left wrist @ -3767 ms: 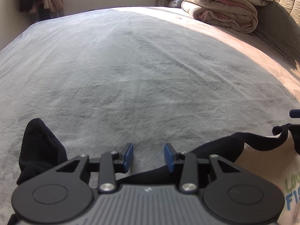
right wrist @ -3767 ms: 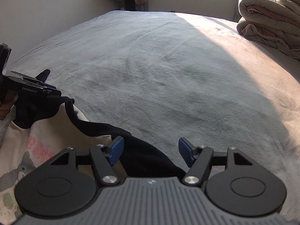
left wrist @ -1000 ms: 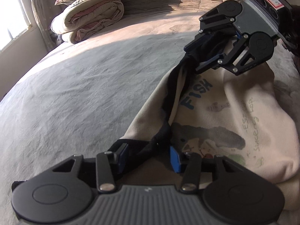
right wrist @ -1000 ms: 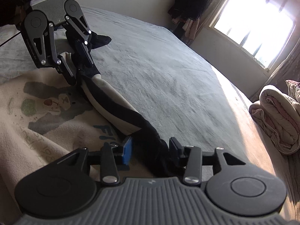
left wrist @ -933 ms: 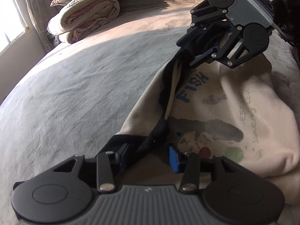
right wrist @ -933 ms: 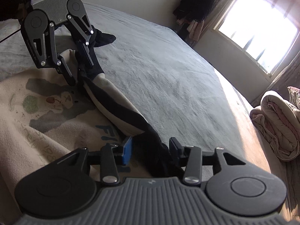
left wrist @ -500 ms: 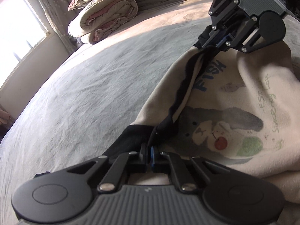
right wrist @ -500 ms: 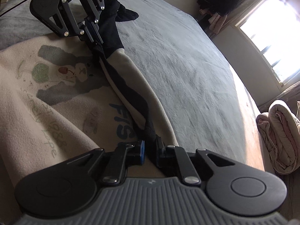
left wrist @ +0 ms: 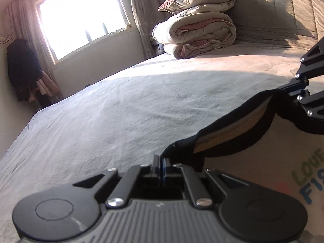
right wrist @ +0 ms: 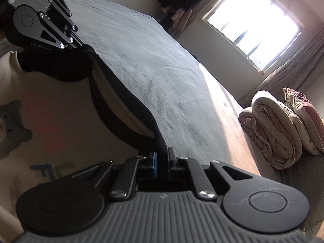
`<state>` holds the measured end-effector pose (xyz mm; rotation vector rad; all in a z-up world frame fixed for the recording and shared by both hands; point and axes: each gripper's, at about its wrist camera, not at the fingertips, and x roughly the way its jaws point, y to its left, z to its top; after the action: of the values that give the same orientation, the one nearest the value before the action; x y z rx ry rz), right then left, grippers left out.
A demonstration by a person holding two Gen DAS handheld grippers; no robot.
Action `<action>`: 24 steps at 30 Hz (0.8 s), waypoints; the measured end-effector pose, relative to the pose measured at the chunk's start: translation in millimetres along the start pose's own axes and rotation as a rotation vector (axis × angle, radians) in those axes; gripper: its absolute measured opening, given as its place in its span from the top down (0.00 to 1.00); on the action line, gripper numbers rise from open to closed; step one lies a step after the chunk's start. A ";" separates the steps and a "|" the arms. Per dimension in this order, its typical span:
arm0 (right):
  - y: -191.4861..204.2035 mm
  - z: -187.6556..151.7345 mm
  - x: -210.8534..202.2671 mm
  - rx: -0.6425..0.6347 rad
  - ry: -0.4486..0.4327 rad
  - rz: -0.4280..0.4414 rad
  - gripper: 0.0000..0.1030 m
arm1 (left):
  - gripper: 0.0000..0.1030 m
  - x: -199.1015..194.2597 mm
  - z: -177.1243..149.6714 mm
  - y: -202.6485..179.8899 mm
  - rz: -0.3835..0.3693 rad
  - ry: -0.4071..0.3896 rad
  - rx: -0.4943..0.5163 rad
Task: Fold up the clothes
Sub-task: 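Pull the black collar taut with both grippers, then open both onto the bed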
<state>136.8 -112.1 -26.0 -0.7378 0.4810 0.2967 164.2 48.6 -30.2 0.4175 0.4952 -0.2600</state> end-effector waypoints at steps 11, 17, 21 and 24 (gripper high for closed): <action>-35.3 3.8 99.3 0.070 0.101 -0.036 0.93 | 0.98 100.4 22.7 -6.2 0.062 0.115 -0.010; -61.0 21.1 138.5 0.086 0.093 -0.079 0.93 | 0.98 138.2 48.9 3.3 0.122 0.104 -0.024; -76.1 33.5 161.4 0.108 0.089 -0.108 0.93 | 0.98 163.8 71.1 11.3 0.174 0.088 -0.050; -85.0 38.6 177.1 0.132 0.098 -0.113 0.93 | 0.98 181.7 76.8 10.2 0.200 0.094 -0.053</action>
<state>335.5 -129.0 -44.4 -0.6499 0.5444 0.1216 353.1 -2.2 -57.9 0.4253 0.5471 -0.0345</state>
